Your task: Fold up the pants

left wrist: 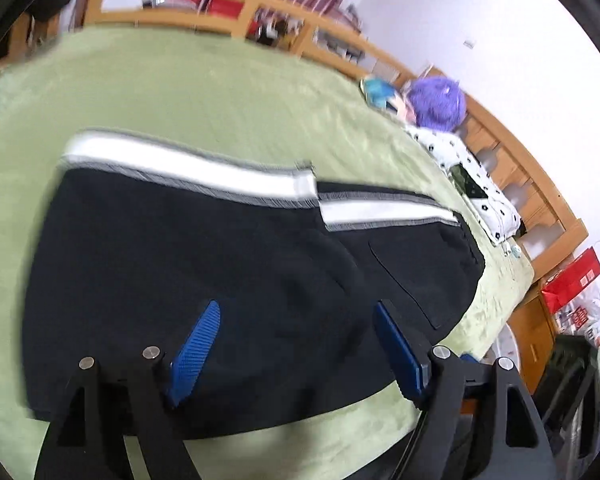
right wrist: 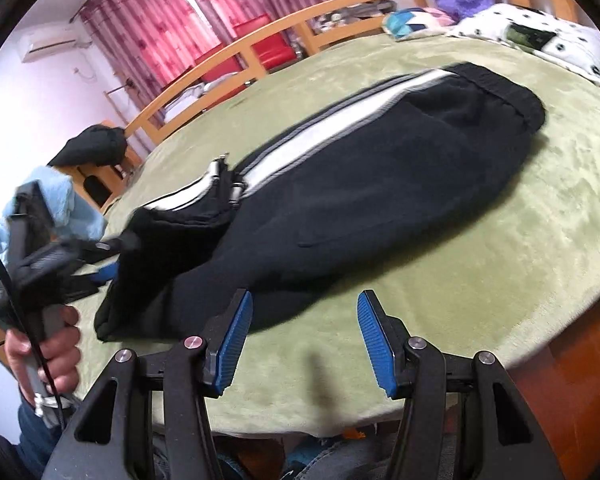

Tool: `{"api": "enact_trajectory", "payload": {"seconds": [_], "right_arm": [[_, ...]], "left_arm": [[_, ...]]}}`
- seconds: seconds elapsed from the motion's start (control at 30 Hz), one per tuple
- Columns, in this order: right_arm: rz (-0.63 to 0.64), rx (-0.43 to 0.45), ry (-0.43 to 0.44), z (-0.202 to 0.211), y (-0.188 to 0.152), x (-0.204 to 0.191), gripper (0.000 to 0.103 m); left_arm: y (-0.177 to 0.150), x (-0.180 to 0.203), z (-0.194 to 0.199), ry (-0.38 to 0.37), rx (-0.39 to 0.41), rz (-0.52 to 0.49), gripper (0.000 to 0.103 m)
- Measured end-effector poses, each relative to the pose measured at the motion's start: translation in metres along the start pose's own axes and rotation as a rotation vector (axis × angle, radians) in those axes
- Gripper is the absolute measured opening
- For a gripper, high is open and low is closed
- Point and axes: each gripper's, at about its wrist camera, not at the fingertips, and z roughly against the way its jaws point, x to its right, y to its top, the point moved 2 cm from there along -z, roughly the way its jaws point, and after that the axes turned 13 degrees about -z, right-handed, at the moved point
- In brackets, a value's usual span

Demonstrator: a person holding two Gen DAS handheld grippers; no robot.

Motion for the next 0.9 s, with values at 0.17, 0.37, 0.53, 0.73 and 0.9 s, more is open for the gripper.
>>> {"api": "enact_trajectory", "payload": {"seconds": [0.17,0.37,0.53,0.73,0.9], "right_arm": [[0.110,0.000,0.034,-0.024,0.010,-0.054,0.055],[0.162,-0.041,0.106,-0.065,0.024,-0.108,0.055],[0.275,-0.164,0.067,-0.103,0.009,-0.135,0.039],[0.267,-0.112,0.206,-0.064,0.008,-0.123,0.022],[0.394,-0.268,0.055,-0.092,-0.029,-0.108,0.025]], "left_arm": [[-0.014,-0.052,0.032,0.099,-0.012,0.068,0.080],[-0.044,-0.110,0.044,0.209,-0.009,0.152,0.079],[-0.053,-0.129,0.037,0.181,-0.015,0.215,0.079],[-0.062,-0.141,0.035,0.141,-0.006,0.238,0.079],[-0.072,-0.151,0.025,0.083,-0.046,0.288,0.079]]}}
